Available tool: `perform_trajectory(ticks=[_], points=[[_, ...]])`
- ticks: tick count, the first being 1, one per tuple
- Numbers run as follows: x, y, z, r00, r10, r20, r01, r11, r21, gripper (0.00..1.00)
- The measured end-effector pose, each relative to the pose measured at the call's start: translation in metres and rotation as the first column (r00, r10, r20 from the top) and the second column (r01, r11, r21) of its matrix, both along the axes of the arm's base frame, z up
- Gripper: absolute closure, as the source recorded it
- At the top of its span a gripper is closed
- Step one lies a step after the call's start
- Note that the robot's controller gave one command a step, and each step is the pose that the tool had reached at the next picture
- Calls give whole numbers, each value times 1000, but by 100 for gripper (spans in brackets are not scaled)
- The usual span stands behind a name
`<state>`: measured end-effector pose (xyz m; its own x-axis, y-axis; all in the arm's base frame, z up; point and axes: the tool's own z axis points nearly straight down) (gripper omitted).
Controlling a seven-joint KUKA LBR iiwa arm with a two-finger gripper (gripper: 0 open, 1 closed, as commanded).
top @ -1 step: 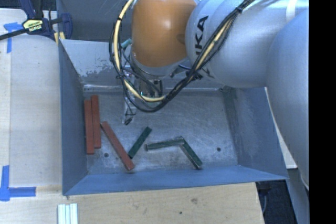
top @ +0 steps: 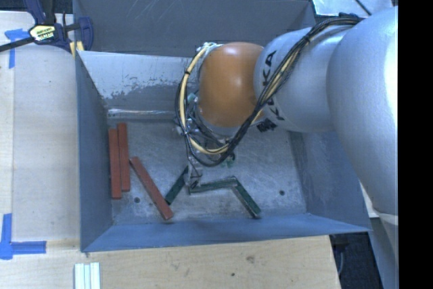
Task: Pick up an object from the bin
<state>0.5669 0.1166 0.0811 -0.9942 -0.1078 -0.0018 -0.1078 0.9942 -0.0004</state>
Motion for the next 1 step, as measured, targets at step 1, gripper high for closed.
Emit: perform_trajectory(ticks=[1], points=[[-47,-15,-10,971,239,1,-239,971,0,0]])
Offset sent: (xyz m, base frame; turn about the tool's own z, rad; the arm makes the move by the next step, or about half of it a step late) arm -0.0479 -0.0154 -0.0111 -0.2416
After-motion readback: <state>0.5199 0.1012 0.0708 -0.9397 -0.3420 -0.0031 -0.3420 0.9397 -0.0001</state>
